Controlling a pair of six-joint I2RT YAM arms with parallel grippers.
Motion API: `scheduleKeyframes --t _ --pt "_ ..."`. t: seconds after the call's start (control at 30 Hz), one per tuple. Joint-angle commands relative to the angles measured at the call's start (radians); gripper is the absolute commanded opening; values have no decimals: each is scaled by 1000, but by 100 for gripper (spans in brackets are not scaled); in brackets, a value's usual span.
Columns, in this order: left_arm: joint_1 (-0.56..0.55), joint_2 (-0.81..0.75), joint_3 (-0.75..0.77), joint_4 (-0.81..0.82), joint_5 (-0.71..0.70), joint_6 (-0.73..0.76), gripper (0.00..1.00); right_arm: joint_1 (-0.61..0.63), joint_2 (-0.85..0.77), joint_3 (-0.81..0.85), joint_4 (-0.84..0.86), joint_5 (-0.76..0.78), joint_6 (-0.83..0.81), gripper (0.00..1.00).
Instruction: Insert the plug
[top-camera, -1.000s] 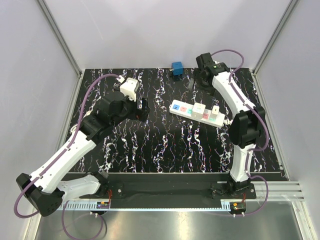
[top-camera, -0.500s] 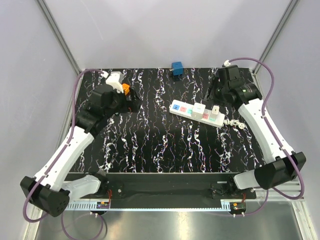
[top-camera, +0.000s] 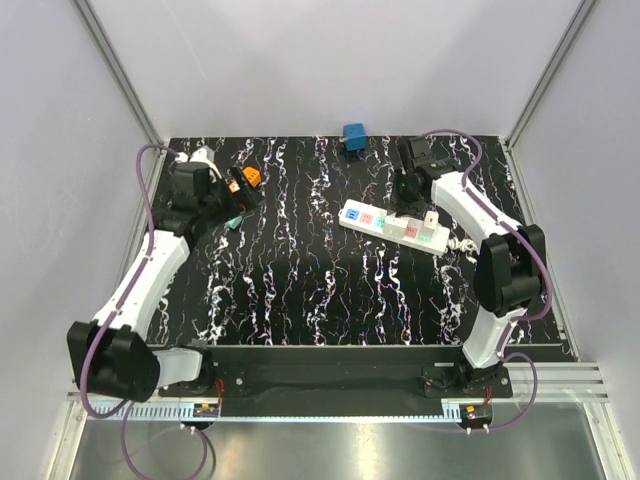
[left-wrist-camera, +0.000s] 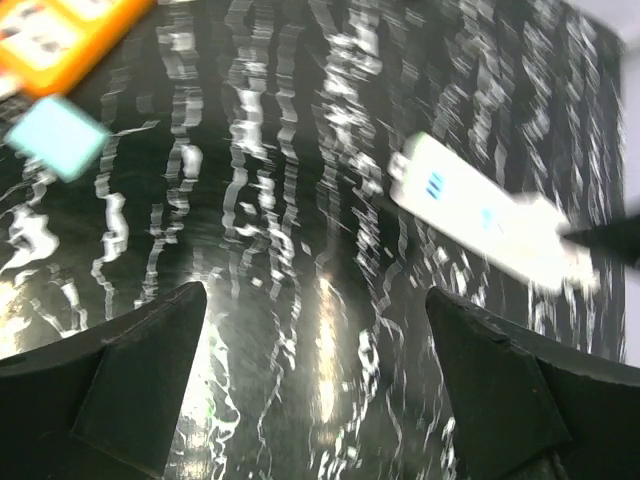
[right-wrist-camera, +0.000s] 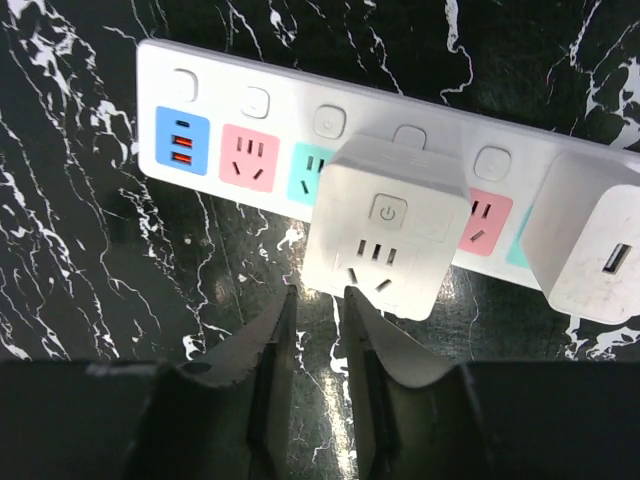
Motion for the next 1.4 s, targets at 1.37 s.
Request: scheduleKeyframes --t 1.37 --pt "165 656 226 24 -264 -20 82 -5 -602 -329 171 -252 28 64"
